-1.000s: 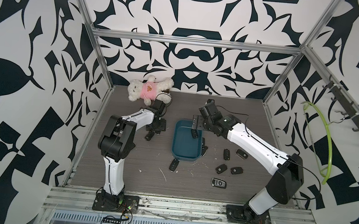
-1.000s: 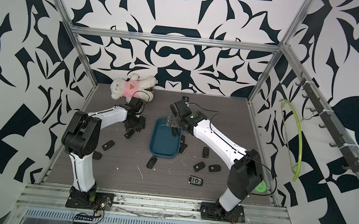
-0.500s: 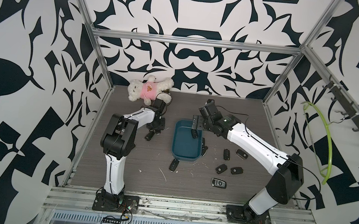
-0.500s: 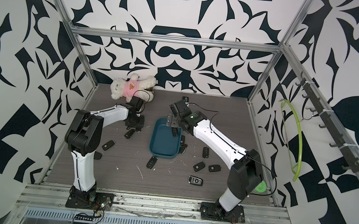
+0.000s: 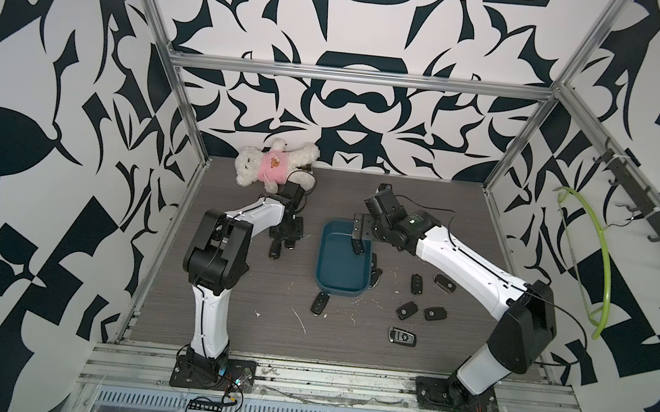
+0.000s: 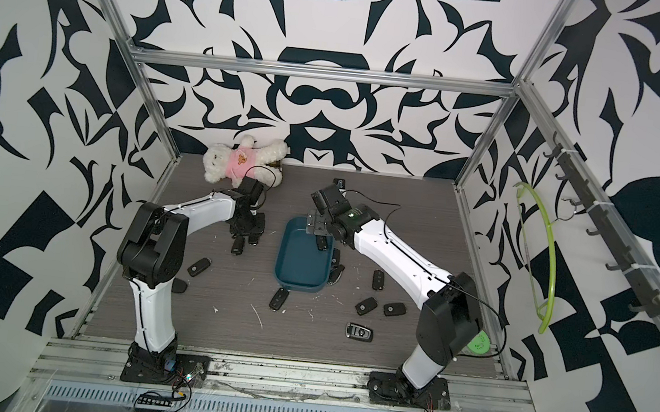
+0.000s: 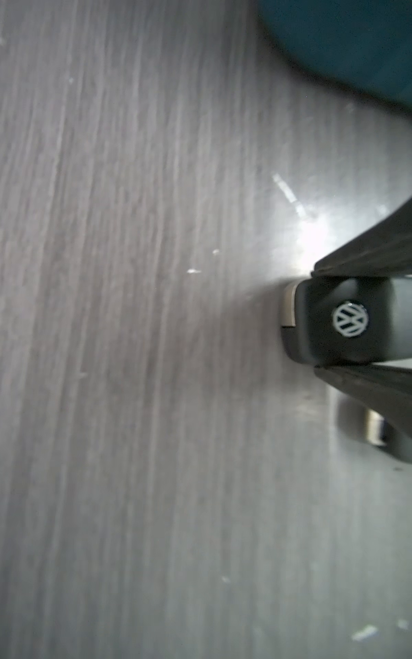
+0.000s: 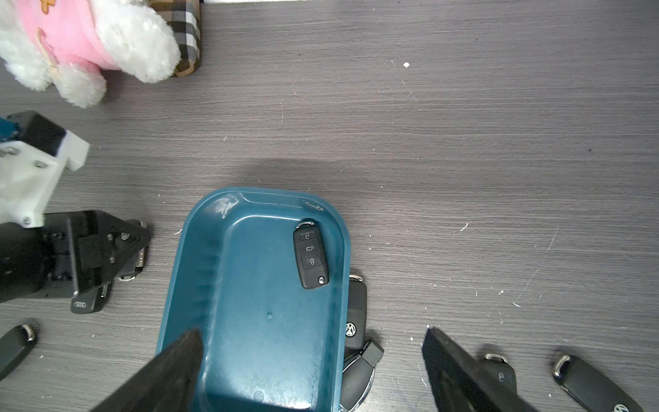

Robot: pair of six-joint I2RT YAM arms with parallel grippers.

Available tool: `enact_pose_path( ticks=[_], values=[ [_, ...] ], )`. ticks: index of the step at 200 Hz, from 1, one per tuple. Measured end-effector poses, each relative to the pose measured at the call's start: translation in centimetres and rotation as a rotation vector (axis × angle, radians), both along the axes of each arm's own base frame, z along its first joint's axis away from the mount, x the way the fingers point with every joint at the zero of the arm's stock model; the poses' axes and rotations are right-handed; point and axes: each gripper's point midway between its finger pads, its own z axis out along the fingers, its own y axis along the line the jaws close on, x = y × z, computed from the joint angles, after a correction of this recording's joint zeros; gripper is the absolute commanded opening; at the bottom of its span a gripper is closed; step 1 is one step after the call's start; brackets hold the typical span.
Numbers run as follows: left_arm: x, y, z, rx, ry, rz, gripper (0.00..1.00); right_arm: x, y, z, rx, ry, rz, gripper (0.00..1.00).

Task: Place the car key into the storage box
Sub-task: Pick up the car key from the center of the board, then place the car key in the storage box.

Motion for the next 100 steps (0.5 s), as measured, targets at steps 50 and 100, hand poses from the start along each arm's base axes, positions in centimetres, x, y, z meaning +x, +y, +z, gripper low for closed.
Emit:
enact_pose_path(
  ticks=[50, 100],
  values=[
    [-1.8, -2.2, 5.0, -0.061, -0.055, 0.015, 0.35, -1.2, -0.9, -2.3, -0.027, 0.042, -0.002, 0.99],
    [-3.9, -7.4, 8.0, -0.123, -0.074, -0.017, 0.36, -2.5, -2.9, -0.5, 0.009, -0.003, -0.025, 0.99]
  ],
)
